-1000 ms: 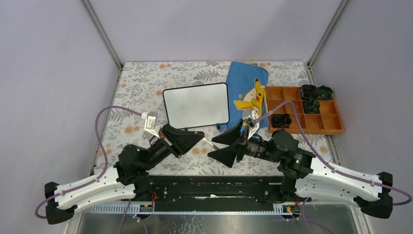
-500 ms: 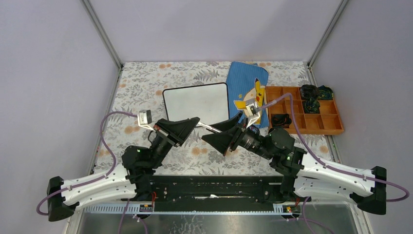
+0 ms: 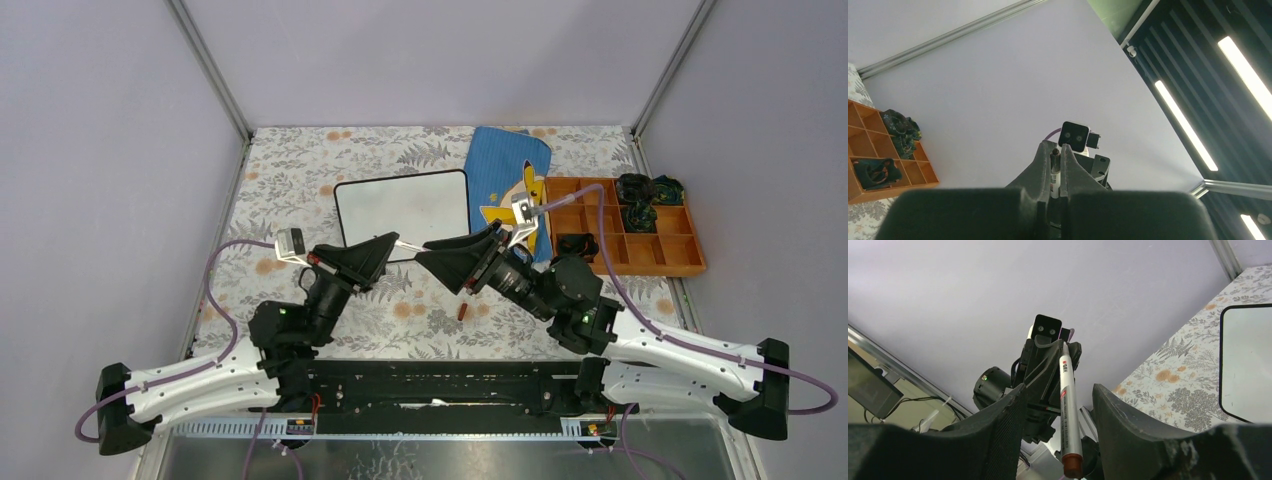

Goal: Write a sentence on the whiteboard
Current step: Adjust the whiteboard marker.

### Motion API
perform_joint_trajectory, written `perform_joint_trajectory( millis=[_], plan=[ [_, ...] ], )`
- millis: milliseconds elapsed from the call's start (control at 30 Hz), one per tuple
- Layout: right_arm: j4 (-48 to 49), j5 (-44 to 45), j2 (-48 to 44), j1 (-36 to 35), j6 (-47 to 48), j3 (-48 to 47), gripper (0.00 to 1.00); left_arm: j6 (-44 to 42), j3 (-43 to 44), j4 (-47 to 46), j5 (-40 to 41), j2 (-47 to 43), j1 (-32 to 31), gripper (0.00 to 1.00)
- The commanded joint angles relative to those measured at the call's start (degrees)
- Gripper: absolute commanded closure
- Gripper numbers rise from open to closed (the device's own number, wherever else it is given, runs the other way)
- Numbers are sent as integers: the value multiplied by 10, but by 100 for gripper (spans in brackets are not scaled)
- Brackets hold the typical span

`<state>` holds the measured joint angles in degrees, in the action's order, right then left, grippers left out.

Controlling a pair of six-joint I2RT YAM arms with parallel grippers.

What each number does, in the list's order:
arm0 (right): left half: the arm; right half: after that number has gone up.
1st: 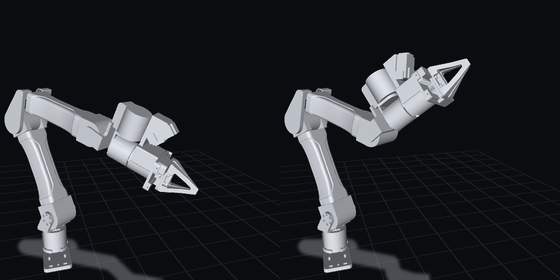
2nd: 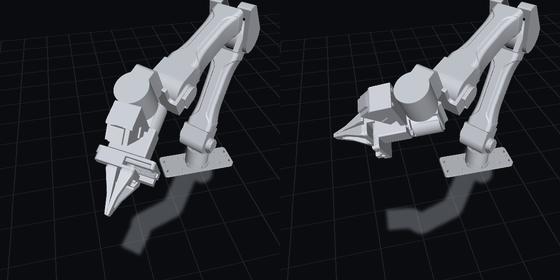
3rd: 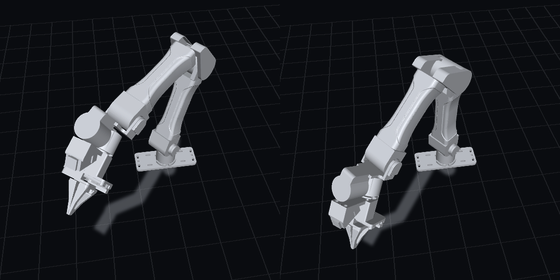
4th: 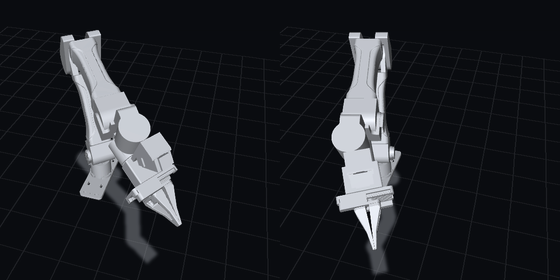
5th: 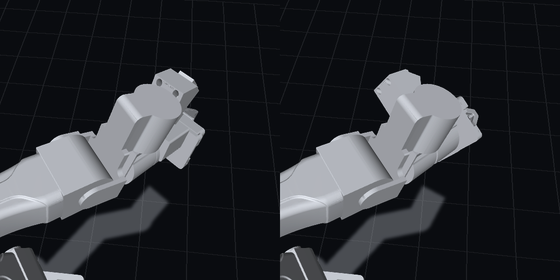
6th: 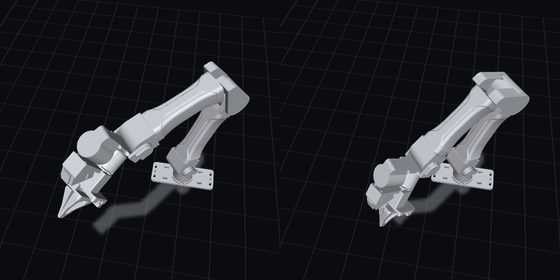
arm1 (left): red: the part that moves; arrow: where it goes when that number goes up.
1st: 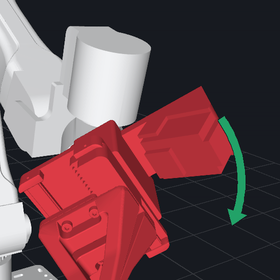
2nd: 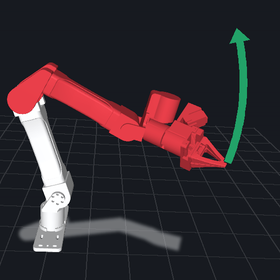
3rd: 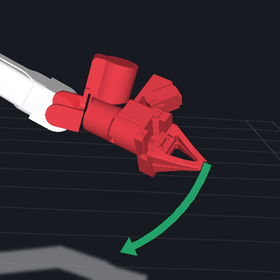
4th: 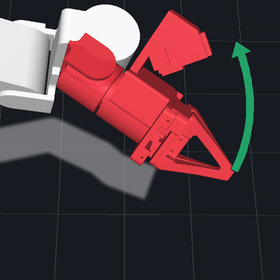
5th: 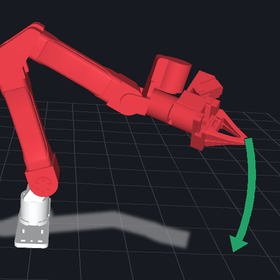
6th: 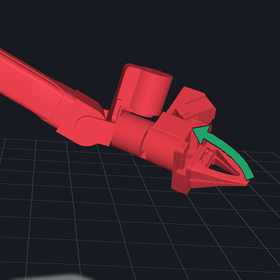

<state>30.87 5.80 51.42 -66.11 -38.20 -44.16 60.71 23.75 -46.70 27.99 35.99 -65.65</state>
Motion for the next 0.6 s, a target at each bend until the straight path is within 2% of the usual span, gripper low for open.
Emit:
perform_joint_trajectory(
  millis=[0, 567],
  plan=[
    [49, 13, 12, 10, -28, -27, 45, 19, -6, -20, 36, -1, -3, 100],
    [33, 18, 25, 19, -21, -36, 57, 49, 14, 18, 24, 21, -3, 100]
  ],
)
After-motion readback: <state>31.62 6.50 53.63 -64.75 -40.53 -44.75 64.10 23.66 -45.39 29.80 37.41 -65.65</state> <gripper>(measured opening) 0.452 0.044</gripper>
